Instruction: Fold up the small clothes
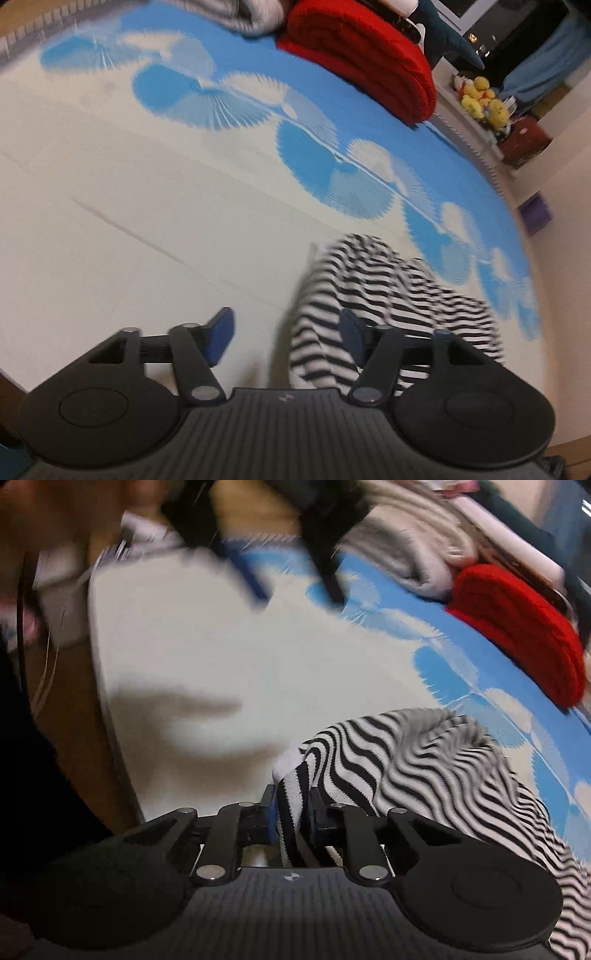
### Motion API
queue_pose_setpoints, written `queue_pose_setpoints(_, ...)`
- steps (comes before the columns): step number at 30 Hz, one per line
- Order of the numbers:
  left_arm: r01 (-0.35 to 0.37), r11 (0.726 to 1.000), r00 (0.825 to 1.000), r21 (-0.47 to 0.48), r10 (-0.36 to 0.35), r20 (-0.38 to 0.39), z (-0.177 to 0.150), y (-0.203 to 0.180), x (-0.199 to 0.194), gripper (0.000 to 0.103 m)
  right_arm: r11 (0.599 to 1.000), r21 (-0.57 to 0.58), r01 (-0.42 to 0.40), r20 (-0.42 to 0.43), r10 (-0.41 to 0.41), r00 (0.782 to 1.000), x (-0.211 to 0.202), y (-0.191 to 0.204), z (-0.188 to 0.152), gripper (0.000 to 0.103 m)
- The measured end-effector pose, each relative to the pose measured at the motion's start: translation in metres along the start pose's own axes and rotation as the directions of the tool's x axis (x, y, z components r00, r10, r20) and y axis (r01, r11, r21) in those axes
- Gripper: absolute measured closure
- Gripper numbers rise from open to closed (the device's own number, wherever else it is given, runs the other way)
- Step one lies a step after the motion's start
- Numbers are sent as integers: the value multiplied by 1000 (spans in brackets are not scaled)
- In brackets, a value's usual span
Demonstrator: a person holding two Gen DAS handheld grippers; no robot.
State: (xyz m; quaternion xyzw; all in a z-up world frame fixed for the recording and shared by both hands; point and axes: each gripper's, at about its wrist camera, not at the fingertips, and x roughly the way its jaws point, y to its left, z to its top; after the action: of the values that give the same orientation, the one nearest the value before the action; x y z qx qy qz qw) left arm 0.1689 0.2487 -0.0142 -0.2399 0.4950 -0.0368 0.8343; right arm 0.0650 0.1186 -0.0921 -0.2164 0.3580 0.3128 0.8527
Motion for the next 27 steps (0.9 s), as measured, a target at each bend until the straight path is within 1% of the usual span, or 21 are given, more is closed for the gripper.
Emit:
queue_pose_setpoints(1, 35, 999, 999, -22, -35, -21, -1, 0, 6, 21, 999, 38, -2, 19, 1, 1000, -9, -7, 2, 87)
queue_pose_setpoints(3, 99, 993, 992, -58, -103, -73, -2, -4, 21, 17, 994, 109, -9, 63, 2, 998, -28, -24, 4, 87)
queue_pose_setpoints(5, 170, 980, 976, -103, -182, -122, -5, -10, 42, 16, 988, 156, -20, 103, 4, 995, -46, -39, 3, 88)
queue_pose_setpoints(8, 217, 962, 952, -164, -246, -183, -7, -22, 73, 16, 974, 223, -35, 157, -1, 988, -75, -62, -3, 88)
queue_pose_setpoints(11, 241, 948, 936, -209, -284, -208, -6, -38, 99, 16, 959, 277, -52, 192, -2, 981, -96, -80, -13, 88)
queue_pose_setpoints(14, 259, 935, 923, -243, -313, -224, -3, -53, 121, 16, 954, 293, -62, 211, -1, 978, -110, -92, -24, 88)
queue_pose_setpoints(17, 253, 937, 921, -240, -309, -239, 1, -64, 140, 16, 954, 291, -67, 219, 2, 976, -118, -100, -31, 89)
queue_pose_setpoints(18, 244, 942, 923, -231, -299, -244, 2, -67, 145, 19, 955, 287, -69, 219, 5, 976, -119, -101, -33, 89)
queue_pose_setpoints(20, 205, 958, 938, -202, -251, -239, 5, -69, 152, 32, 957, 278, -77, 217, 16, 976, -119, -103, -35, 89)
queue_pose_setpoints(21, 192, 961, 943, -200, -237, -234, 5, -68, 154, 53, 958, 276, -83, 217, 22, 976, -119, -103, -35, 89)
queue_pose_setpoints(22, 184, 961, 948, -208, -230, -220, 7, -65, 154, 81, 958, 273, -89, 216, 29, 976, -118, -103, -34, 89)
queue_pose_setpoints(23, 188, 958, 951, -215, -232, -204, 10, -61, 152, 87, 958, 270, -93, 214, 34, 976, -118, -100, -33, 89)
queue_pose_setpoints(25, 195, 961, 961, -195, -227, -158, 15, -56, 138, 93, 957, 270, -103, 209, 46, 977, -113, -97, -26, 89)
queue_pose_setpoints(27, 210, 959, 965, -188, -235, -117, 21, -48, 120, 94, 953, 271, -137, 219, 78, 973, -106, -89, -15, 89)
